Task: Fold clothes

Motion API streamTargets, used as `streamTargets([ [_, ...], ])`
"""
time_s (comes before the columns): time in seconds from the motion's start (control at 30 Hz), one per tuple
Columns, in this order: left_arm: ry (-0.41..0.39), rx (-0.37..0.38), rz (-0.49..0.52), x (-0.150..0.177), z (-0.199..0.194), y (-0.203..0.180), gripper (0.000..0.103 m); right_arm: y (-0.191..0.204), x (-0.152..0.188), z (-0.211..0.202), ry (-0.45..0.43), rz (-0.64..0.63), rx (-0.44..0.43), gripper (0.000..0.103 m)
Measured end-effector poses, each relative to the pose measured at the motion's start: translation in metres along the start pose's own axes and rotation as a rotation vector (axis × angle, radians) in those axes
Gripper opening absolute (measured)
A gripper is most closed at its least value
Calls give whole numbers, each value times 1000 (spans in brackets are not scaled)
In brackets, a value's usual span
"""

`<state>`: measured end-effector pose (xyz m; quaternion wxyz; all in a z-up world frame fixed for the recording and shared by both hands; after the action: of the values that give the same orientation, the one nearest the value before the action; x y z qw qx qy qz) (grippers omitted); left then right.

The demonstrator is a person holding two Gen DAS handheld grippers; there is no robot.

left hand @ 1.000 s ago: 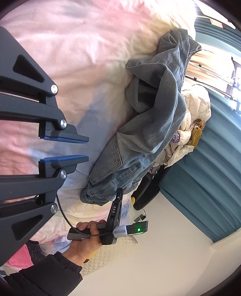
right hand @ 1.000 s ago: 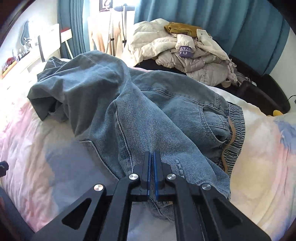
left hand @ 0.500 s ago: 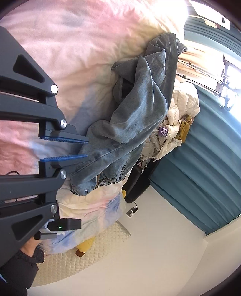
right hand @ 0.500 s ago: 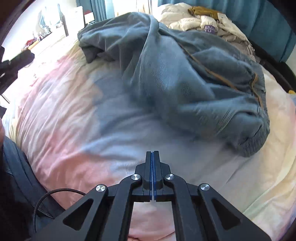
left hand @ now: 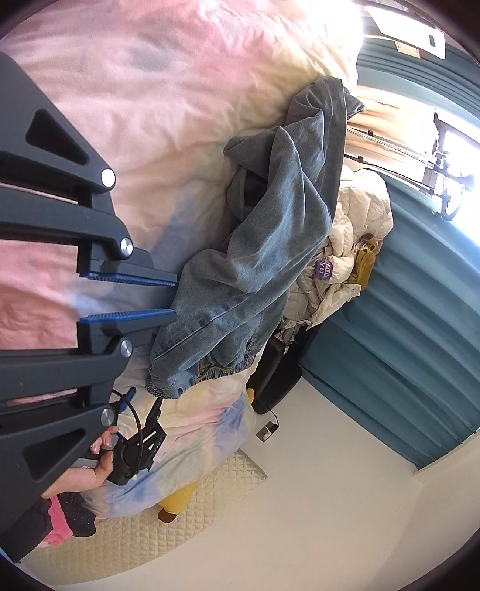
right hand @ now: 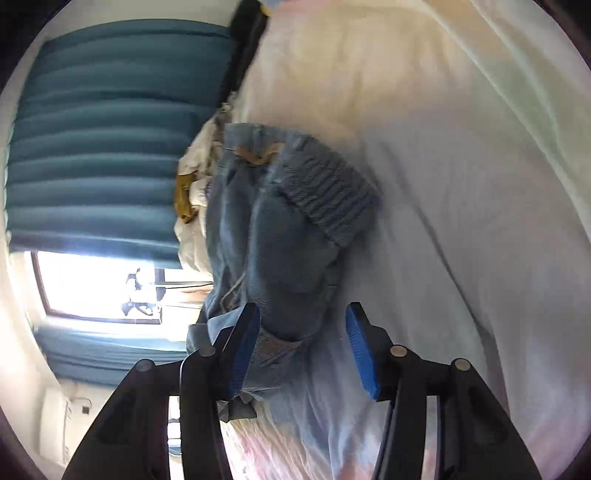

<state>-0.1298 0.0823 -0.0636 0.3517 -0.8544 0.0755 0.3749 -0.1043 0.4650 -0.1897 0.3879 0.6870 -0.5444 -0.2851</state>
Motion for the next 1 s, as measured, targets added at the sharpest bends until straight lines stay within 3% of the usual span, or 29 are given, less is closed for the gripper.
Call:
streamTargets([
  [0.07, 0, -4, -12, -1, 1, 4, 12, -3, -8, 9, 21, 70, -36, 66],
  [0.17, 17, -11, -39, 2, 8, 11, 12, 6, -30, 15, -52, 79, -90, 77],
  [0.23, 30, -23, -51, 3, 14, 17, 12, 9, -42, 26, -87, 67, -95, 77],
  [0.43, 47, -62, -99, 8, 26, 37, 12, -12, -55, 80, -27, 112, -28, 77],
  [0.47, 49, -69, -105, 8, 29, 41, 12, -12, -57, 81, -39, 103, -17, 72],
  [0.5, 52, -76, -110, 8, 31, 45, 12, -10, -58, 78, -70, 75, -3, 57],
  [0.53, 55, -84, -115, 9, 34, 48, 12, -9, -61, 76, -99, 35, 41, 50],
  [0.6, 66, -97, -123, 11, 40, 54, 12, -9, -64, 70, -134, -47, 121, 25],
  [0.7, 78, -114, -119, 14, 45, 60, 12, 3, -70, 49, -220, -96, 140, 17],
  [0.87, 71, -139, -89, 13, 43, 62, 12, 33, -92, -15, -477, -308, 222, 16],
  [0.93, 65, -141, -84, 10, 42, 62, 12, 34, -110, -18, -514, -355, 292, 16],
  [1.0, 64, -140, -78, 7, 40, 61, 12, 16, -119, -9, -462, -369, 349, 16],
])
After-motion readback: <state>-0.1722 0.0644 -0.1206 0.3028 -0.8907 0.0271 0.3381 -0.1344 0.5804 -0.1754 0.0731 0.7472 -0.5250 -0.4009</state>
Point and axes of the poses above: each gripper's, at about its wrist camera, not at the fingertips, and z roughly the way its jaws point, y to its left, x to its underside, the point moved 8 cm from there along z, roughly the way its jaws point, and after that the axes turned 2 degrees about x, right-handed, at the moved point
